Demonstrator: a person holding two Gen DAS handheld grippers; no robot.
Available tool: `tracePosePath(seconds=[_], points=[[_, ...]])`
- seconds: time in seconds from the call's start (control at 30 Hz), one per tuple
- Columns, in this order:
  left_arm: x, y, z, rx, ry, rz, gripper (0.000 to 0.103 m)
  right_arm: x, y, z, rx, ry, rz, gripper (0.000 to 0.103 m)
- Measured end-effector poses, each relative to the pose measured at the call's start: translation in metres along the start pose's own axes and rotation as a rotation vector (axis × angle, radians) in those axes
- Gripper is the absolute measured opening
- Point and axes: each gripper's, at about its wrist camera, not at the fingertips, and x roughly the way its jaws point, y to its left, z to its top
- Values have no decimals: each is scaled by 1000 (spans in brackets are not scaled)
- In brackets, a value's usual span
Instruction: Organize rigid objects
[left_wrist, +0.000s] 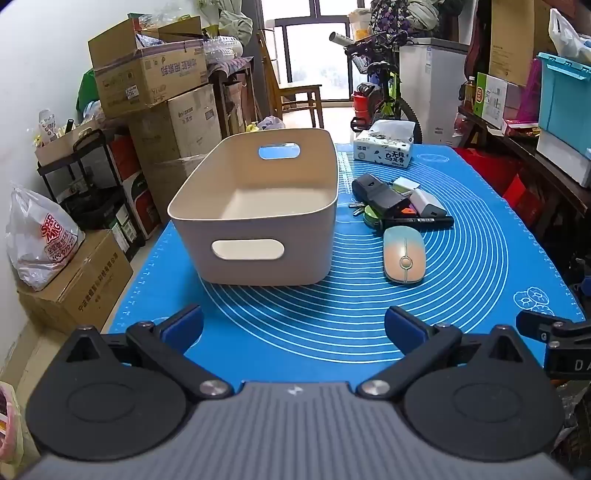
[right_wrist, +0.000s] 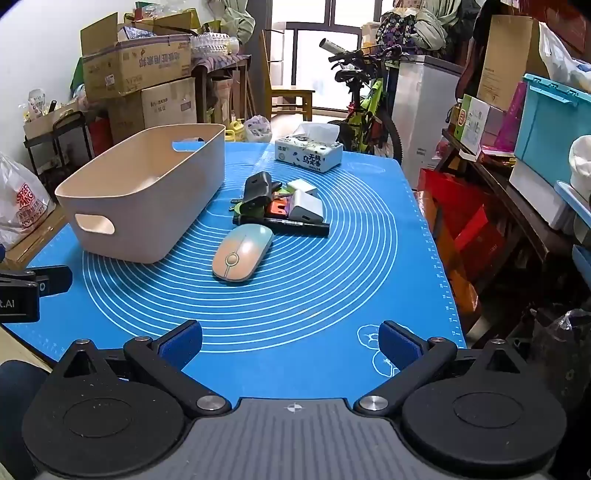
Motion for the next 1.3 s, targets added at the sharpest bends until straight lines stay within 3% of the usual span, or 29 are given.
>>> tracePosePath(seconds=[1.3], points=[[0,0,0,-3,4,-2,103,1,2,-1,-6,10,-8,101]])
